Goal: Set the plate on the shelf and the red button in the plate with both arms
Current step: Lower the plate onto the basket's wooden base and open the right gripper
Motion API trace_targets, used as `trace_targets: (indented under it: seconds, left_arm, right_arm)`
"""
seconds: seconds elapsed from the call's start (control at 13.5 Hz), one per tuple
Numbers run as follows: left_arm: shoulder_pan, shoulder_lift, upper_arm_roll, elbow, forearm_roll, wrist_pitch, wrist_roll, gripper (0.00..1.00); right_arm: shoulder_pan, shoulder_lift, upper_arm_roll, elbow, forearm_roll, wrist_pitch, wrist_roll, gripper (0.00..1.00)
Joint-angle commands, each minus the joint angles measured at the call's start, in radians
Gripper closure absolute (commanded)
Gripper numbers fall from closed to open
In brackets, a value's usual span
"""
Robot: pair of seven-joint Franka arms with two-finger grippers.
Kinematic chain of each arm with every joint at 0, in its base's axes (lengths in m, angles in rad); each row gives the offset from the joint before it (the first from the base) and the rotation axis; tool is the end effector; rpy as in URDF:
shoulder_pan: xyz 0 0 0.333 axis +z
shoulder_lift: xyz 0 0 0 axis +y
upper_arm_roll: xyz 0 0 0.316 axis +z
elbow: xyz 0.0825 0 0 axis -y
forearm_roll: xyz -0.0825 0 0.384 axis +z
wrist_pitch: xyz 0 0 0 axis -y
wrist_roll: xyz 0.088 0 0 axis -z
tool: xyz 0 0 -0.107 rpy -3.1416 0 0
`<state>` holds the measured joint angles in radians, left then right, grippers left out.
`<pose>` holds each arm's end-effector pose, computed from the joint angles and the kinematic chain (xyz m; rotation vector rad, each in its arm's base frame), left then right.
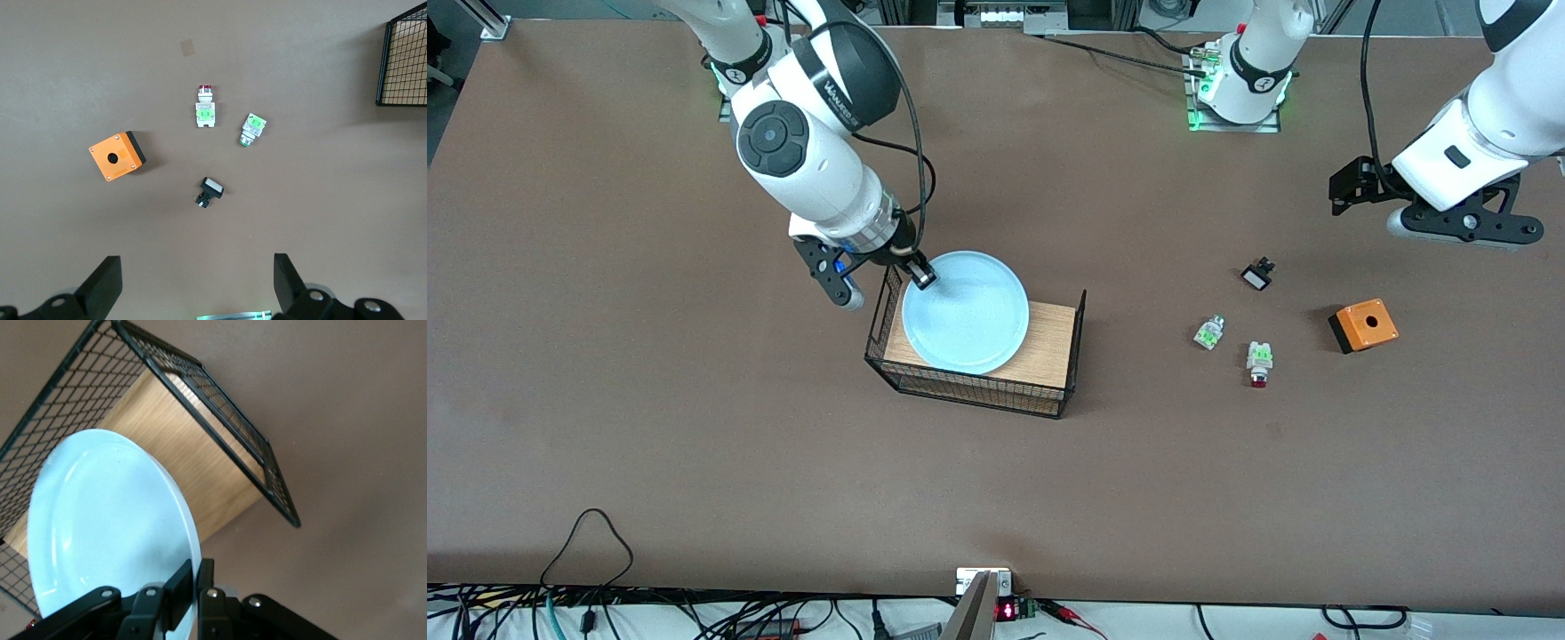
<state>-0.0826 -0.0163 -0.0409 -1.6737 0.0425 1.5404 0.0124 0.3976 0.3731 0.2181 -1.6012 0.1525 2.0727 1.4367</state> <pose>0.5384 -0.0623 0.5828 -3.0797 0.2114 0.1768 0.5567 0.3819 0.4308 -2.6377 1.2845 0.1914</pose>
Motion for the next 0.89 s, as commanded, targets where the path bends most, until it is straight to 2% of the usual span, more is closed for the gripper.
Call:
trace_targets:
  seconds: [0.0,0.37,0.45,0.52,0.59,0.82]
  left_arm:
    - [-0.002,0.007,-0.004,0.026,0.034,-0.025,0.006,0.00]
    - [0.003,0.007,-0.002,0.034,0.034,-0.026,0.006,0.00]
    - [0.003,0.009,-0.002,0.035,0.034,-0.025,0.006,0.00]
    - [-0.002,0.009,-0.002,0.037,0.034,-0.025,0.003,0.00]
    - [-0.005,0.009,-0.004,0.037,0.034,-0.025,-0.002,0.00]
    - [-0.005,0.013,-0.007,0.040,0.034,-0.019,-0.015,0.00]
  right_arm:
    - [0.009,0.032,-0.002,0.029,-0.031,0.030,0.004,1.00]
    - [0.011,0.053,-0.002,0.027,-0.034,0.058,-0.033,1.00]
    - [0.003,0.053,-0.003,0.027,-0.030,0.053,-0.066,0.96]
    - [-0.008,0.050,-0.008,0.027,-0.024,0.044,-0.087,0.60]
    - [-0.016,0.046,-0.011,0.021,-0.025,0.043,-0.075,0.01]
    - [-0.023,-0.003,-0.017,0.026,-0.027,0.035,-0.079,0.00]
